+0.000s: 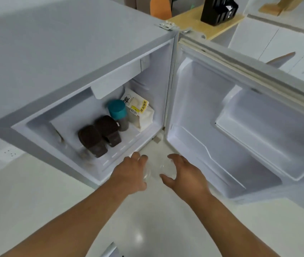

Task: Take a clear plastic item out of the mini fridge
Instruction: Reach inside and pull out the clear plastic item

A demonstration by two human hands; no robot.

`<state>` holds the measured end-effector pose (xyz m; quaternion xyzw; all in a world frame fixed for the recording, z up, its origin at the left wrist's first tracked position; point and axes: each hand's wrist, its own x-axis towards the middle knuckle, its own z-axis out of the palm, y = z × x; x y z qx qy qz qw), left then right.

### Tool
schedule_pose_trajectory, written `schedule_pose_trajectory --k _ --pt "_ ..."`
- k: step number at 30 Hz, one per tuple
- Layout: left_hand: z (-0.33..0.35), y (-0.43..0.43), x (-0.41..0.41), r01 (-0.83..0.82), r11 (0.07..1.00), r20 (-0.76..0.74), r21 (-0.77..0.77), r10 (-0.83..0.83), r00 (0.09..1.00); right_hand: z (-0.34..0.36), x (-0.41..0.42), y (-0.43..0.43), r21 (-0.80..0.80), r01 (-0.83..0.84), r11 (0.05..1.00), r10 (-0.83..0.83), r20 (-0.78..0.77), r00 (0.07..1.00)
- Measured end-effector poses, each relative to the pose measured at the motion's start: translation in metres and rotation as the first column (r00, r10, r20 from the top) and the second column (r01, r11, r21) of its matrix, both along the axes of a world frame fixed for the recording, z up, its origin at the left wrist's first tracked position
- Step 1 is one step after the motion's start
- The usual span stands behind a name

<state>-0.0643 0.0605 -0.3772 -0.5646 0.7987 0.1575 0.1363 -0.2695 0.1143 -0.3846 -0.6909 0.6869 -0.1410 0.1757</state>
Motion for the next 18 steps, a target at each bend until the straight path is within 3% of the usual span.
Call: schedule_pose_trajectory --k 8,18 --pt "0.024 0.079 0.033 -0.023 1.000 -0.006 -0.015 0.023 1.000 0.020 0.028 0.064 0.060 -0.116 0.991 0.114 0.035 0.993" --pt "0.003 0.123 0.139 -0.133 0.990 0.007 0.036 0.133 0.991 0.016 0.120 0.082 0.086 -0.267 0.960 0.262 0.072 0.963"
